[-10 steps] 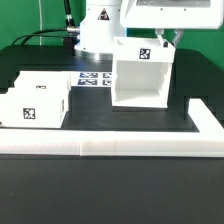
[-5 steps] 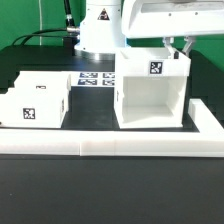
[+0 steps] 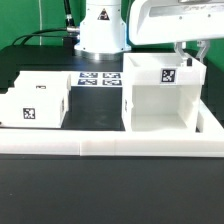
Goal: Assemble drawer
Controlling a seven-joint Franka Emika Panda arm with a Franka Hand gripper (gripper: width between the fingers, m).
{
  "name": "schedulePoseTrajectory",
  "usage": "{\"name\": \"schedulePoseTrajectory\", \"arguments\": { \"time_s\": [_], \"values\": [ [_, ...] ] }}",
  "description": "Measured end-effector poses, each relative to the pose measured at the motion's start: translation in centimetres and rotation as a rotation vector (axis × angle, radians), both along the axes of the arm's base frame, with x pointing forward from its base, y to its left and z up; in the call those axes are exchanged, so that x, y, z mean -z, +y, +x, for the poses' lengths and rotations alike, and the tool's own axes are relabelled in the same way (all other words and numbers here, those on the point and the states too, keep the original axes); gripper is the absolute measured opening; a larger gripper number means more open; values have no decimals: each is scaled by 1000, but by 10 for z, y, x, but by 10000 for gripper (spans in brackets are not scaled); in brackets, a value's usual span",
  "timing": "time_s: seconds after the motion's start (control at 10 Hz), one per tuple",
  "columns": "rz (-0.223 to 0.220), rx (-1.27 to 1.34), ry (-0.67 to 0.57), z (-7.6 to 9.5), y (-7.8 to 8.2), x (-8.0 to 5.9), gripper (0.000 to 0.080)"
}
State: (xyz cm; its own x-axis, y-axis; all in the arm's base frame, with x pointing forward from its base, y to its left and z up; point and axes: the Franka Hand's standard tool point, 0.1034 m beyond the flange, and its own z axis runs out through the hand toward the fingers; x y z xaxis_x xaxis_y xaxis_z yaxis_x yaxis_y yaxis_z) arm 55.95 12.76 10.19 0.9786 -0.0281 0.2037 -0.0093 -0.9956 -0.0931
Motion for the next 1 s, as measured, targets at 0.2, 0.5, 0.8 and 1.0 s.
{"name": "schedulePoseTrajectory", "arguments": {
  "time_s": [0.2, 0.5, 0.8, 1.0],
  "values": [
    [50, 153, 4, 1, 0, -3, 38],
    [131, 447, -4, 4, -21, -6, 39],
    [176, 597, -15, 11, -29, -10, 44],
    [217, 702, -11, 12, -29, -12, 44]
  ]
}}
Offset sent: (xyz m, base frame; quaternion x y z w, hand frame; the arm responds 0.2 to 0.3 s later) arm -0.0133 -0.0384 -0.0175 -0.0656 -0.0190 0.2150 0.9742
